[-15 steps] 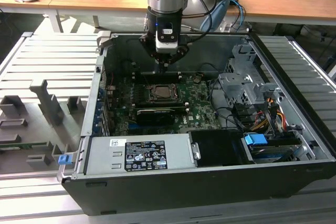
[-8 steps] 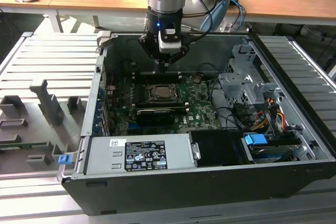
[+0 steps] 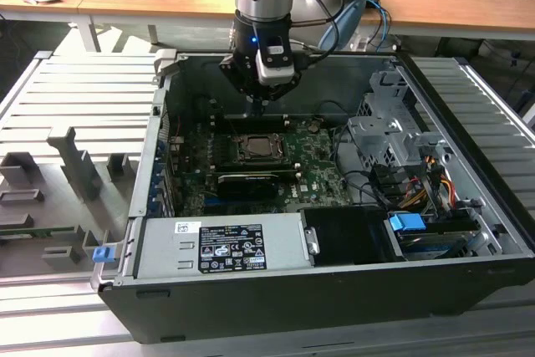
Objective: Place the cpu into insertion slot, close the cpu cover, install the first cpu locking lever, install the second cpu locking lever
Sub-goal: 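Install the first cpu locking lever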
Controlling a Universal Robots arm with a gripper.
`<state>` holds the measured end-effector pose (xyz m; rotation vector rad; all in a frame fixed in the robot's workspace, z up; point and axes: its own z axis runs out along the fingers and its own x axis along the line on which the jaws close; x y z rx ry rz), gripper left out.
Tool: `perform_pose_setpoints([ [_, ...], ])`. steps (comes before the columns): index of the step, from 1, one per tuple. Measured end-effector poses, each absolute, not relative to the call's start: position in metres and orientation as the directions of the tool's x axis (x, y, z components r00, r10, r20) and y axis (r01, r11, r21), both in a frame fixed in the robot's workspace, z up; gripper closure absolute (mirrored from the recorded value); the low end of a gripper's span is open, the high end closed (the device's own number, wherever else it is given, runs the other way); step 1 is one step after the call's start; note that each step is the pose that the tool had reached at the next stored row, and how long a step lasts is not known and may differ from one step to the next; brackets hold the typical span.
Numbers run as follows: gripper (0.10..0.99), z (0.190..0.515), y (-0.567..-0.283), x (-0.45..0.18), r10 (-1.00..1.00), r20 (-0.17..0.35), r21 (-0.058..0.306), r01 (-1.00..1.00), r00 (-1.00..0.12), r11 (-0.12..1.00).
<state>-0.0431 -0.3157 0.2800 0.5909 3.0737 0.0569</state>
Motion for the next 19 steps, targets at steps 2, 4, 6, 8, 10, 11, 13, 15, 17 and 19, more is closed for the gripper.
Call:
perform_pose_setpoints([
  [2,0.980,0.2800,-0.3157,-0.0431,0.359,-0.004,0.038,0.359,-0.933,0.933],
  [4,0.980,0.2800,-0.3157,-0.0431,0.344,-0.004,0.038,0.343,-0.939,0.939],
  [6,0.980,0.2800,-0.3157,-0.0431,0.326,-0.004,0.038,0.326,-0.945,0.945],
  [8,0.980,0.2800,-0.3157,-0.0431,0.309,-0.004,0.038,0.309,-0.951,0.950],
  [10,0.980,0.2800,-0.3157,-0.0431,0.299,-0.004,0.038,0.299,-0.954,0.954],
  [11,0.980,0.2800,-0.3157,-0.0431,0.291,-0.004,0.038,0.290,-0.957,0.956],
  [13,0.980,0.2800,-0.3157,-0.0431,0.275,-0.004,0.038,0.274,-0.962,0.961],
  [15,0.980,0.2800,-0.3157,-0.0431,0.256,-0.004,0.038,0.256,-0.967,0.966],
  [17,0.980,0.2800,-0.3157,-0.0431,0.229,-0.004,0.038,0.228,-0.973,0.973],
  [19,0.980,0.2800,-0.3157,-0.0431,0.187,-0.004,0.038,0.187,-0.982,0.982],
])
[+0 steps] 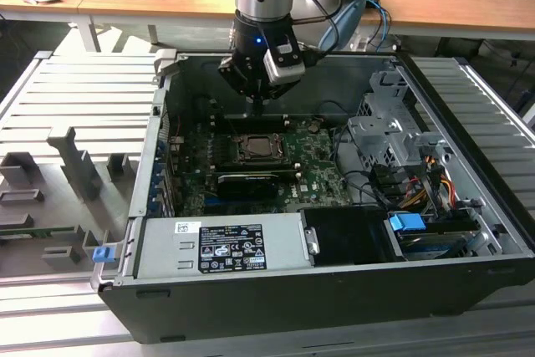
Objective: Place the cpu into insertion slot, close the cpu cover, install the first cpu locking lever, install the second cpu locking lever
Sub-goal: 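Install the first cpu locking lever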
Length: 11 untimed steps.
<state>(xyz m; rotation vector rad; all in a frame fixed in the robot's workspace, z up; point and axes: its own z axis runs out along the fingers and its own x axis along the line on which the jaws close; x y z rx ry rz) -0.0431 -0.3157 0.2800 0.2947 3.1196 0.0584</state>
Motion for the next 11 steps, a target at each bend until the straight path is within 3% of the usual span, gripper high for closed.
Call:
perform_pose_setpoints([
  [11,0.980,0.2798,-0.3157,-0.0431,-0.062,-0.004,0.038,-0.062,-0.998,0.997],
])
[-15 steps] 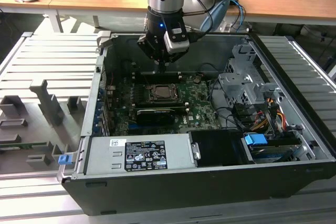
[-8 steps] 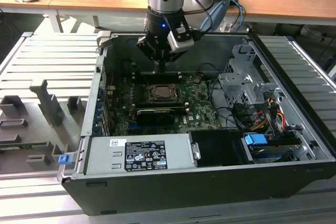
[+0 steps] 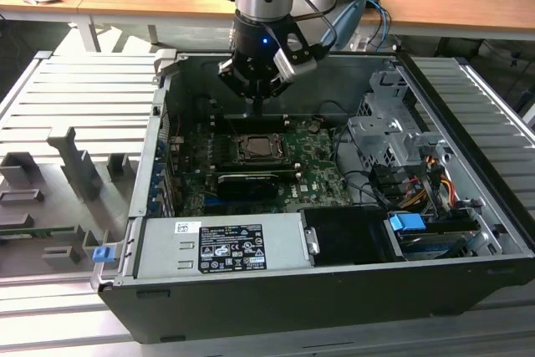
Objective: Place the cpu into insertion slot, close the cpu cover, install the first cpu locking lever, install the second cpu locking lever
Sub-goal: 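Install the first cpu locking lever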
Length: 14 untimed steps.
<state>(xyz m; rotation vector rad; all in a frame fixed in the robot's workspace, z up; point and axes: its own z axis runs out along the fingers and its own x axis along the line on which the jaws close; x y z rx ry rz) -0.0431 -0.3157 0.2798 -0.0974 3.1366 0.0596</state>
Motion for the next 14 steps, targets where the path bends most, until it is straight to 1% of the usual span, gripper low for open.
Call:
perform_pose_setpoints([
  [2,0.980,0.280,-0.316,-0.047,-0.089,-0.004,0.038,-0.089,-0.996,0.995],
  [14,0.980,0.278,-0.316,-0.078,-0.092,-0.004,0.038,-0.093,-0.996,0.995],
])
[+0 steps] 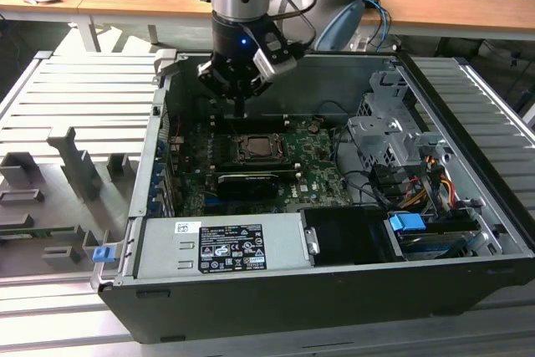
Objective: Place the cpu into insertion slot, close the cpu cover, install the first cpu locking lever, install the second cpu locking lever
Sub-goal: 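Install the first cpu locking lever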
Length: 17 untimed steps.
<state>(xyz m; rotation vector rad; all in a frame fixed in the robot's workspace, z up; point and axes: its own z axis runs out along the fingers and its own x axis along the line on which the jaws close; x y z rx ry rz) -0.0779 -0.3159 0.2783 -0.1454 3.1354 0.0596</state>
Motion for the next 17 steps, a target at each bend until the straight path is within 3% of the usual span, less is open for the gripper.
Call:
perform_pose_setpoints([
  [11,0.980,0.264,-0.315,-0.111,-0.092,-0.005,0.038,-0.092,-0.996,0.995],
  [17,0.980,0.259,-0.299,-0.114,-0.092,-0.005,0.038,-0.093,-0.996,0.995],
])
